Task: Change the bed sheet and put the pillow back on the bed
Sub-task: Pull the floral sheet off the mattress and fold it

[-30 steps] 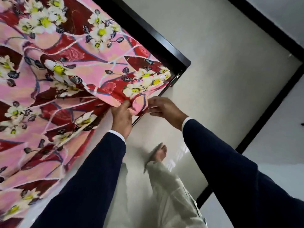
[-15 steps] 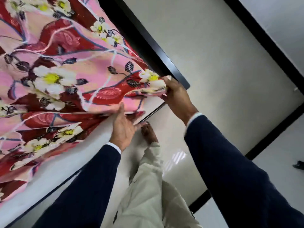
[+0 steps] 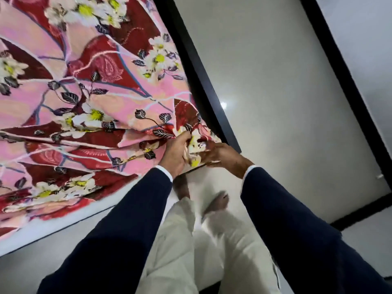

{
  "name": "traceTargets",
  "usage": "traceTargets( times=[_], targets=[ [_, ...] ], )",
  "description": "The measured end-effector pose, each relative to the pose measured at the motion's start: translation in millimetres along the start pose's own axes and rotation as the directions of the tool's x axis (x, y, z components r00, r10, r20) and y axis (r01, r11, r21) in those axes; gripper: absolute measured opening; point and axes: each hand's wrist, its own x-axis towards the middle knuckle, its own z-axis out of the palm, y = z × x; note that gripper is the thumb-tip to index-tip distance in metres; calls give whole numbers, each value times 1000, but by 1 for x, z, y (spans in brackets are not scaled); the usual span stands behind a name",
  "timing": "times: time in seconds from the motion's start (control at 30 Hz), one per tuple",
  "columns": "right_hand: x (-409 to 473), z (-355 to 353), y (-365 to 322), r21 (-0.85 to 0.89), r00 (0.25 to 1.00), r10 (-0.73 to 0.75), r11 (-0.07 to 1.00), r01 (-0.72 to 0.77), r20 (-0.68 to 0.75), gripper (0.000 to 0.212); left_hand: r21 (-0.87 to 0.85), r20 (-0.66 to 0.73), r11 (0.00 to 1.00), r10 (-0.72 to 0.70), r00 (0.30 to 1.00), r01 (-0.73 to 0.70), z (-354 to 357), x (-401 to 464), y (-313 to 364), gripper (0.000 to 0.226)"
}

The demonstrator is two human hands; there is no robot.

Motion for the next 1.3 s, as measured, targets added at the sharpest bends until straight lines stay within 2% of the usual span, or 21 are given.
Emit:
traceTargets(
  times=[0.1,0.13,0.2,0.23,0.3,0.37,0.4,0.47,0.53,0.57,0.6,0.67,0.73,0.77,0.83,0.93,1.0,1.07,1.13,1.2,1.3],
  targets=[
    [24,-26,-9,238,984,152,963,-126,-96,29,-113,27,990,-79,997,81,6,-6,-3,17],
    [32,-31,-14,327,983,174,933,-147,-56,41,-153,52,983,-95,994,102,5,-7,-7,19],
    [46,-30,-38,392,989,139,908,-149,54,63,-171,50,977,-119,992,126,2,-2,-17,48],
    [51,-25,-53,387,993,101,914,-118,63,64,-183,36,976,-117,992,121,4,-3,-17,49],
    [62,-18,-85,369,997,48,927,-69,65,59,-227,29,971,-66,997,71,15,-5,-20,30],
    [62,-22,-119,305,999,0,952,-12,40,51,-247,-51,969,18,999,-30,41,-8,-18,18],
    [53,-28,-139,268,998,-41,963,26,50,43,-167,-110,983,64,992,-82,52,-5,-19,19],
    [37,-45,-169,207,987,-127,973,106,94,30,223,-161,974,76,984,-39,66,1,-18,41],
    [27,-72,-189,110,977,-182,979,170,115,29,670,-58,738,-50,997,76,74,6,-12,74],
    [22,-87,-194,54,972,-210,977,206,107,28,767,-55,634,-81,995,94,79,8,-6,79],
    [19,-102,-199,-7,965,-240,970,242,101,25,784,-68,615,-52,996,85,86,8,3,79],
    [17,-127,-202,-110,957,-272,953,283,104,19,690,-148,723,177,973,-26,100,9,26,78],
    [14,-142,-200,-216,949,-282,927,307,143,15,597,-297,776,450,842,-205,118,13,54,61],
    [12,-145,-199,-286,942,-291,900,329,166,14,574,-319,776,505,802,-261,127,19,70,51],
    [14,-146,-195,-444,932,-296,820,360,210,16,496,-272,813,480,834,-305,148,39,97,36],
    [24,-140,-199,-580,919,-212,723,376,332,10,468,-233,848,391,891,-250,165,89,118,57],
    [33,-135,-206,-661,899,-156,628,410,410,14,675,-237,720,420,876,-162,157,113,123,54],
    [50,-134,-219,-735,887,-89,526,428,453,17,874,-233,485,464,855,-25,139,122,133,45],
    [71,-136,-234,-778,879,-29,451,437,477,14,926,-281,366,495,822,96,107,131,143,39],
    [97,-135,-260,-789,868,-26,405,463,496,8,878,-399,446,477,783,176,67,151,157,36],
    [148,-131,-307,-756,891,-9,525,391,454,19,818,-480,550,492,726,169,41,183,186,37]
  ],
)
